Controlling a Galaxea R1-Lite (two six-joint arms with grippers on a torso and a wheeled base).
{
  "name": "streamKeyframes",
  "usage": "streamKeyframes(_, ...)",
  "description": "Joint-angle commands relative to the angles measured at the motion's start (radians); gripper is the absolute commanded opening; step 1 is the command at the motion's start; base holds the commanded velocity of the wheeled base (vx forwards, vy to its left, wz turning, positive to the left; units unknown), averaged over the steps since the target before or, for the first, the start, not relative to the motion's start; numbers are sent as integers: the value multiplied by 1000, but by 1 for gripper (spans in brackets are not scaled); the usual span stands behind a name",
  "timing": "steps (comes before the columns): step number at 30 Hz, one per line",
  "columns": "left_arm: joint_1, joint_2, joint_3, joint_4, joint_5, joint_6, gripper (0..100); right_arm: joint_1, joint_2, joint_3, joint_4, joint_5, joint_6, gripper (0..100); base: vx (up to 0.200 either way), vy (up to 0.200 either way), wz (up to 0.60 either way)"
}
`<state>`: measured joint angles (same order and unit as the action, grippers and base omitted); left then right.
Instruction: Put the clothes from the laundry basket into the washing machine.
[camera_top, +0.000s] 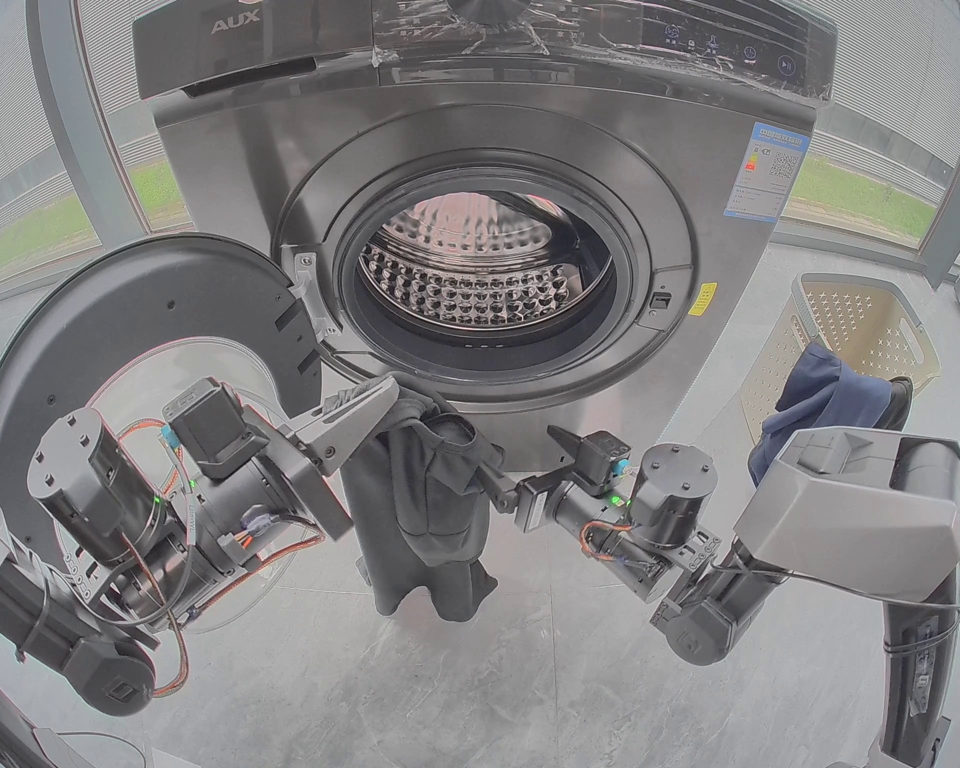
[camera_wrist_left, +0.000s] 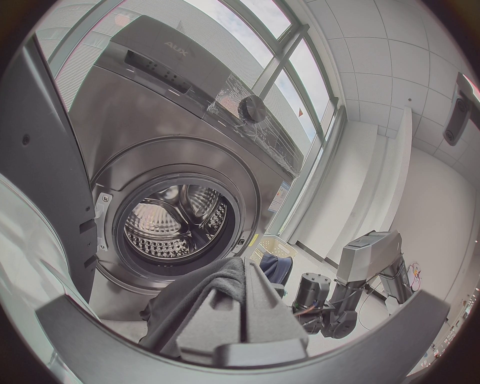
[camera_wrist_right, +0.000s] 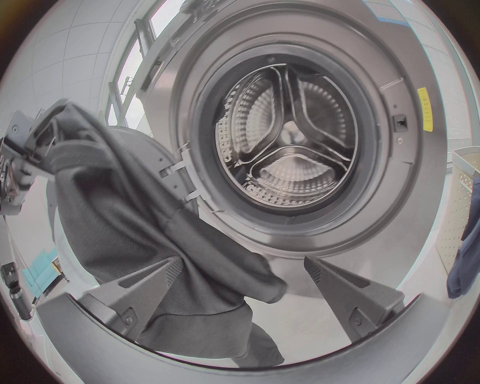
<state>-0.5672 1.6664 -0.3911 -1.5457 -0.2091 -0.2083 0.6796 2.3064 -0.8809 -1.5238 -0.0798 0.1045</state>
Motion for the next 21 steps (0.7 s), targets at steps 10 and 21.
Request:
streamKeyframes(10, 0, -7, 5, -1, -1, 0, 0, -41, -45, 16, -9, -2, 3, 100, 0, 0, 0)
streamKeyframes(21, 1, -5, 0, -1, -1, -2, 0, 127, -56, 132, -10, 0, 3, 100, 0, 0, 0)
